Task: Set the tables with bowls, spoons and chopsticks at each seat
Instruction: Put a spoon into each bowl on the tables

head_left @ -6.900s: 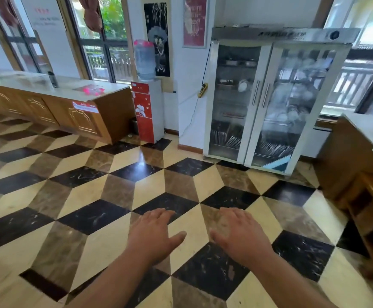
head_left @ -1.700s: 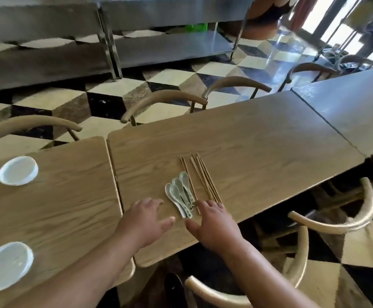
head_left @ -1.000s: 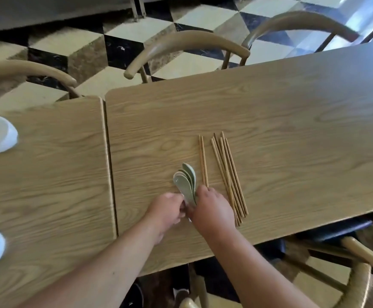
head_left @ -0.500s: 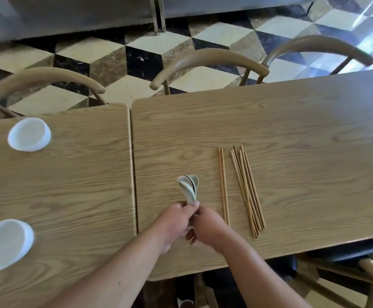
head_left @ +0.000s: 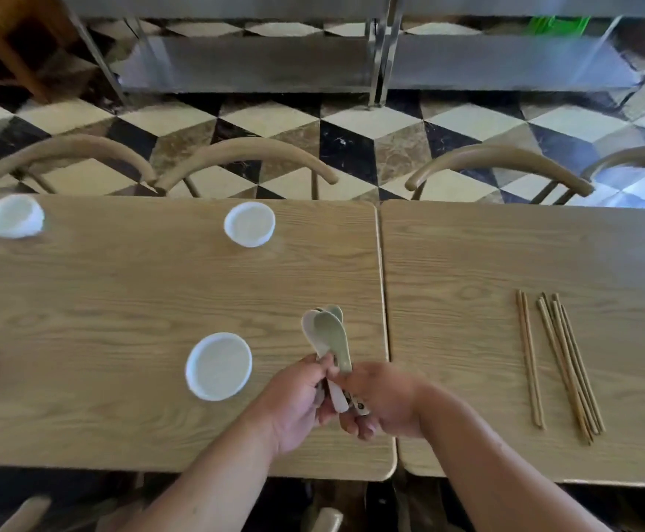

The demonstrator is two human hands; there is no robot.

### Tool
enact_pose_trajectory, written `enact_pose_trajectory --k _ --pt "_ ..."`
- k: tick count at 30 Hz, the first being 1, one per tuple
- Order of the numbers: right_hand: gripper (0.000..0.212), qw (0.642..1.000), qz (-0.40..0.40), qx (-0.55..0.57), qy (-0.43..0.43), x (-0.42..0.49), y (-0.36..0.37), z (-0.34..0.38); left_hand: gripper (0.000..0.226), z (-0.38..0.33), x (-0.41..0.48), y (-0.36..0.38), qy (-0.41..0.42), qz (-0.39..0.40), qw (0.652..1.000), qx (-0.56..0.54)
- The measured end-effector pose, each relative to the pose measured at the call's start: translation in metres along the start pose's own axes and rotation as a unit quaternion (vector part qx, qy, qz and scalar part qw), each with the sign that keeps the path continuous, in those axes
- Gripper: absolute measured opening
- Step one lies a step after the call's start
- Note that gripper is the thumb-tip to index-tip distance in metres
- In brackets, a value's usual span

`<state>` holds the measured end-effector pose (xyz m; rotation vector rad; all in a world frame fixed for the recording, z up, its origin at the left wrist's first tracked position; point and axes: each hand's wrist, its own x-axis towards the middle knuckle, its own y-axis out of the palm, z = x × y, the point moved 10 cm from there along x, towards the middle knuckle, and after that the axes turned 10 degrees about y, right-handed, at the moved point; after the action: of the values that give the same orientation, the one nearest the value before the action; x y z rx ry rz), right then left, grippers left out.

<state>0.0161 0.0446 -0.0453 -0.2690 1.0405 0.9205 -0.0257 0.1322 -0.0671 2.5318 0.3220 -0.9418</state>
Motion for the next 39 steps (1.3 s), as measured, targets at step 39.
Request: enact_pose_trajectory --k 39 --pt "0.022 0.876 -0.336 -0.346 0.017 0.116 0.079 0.063 0.029 -0.036 -0.069 -0.264 0.013 -0.206 0.977 0.050"
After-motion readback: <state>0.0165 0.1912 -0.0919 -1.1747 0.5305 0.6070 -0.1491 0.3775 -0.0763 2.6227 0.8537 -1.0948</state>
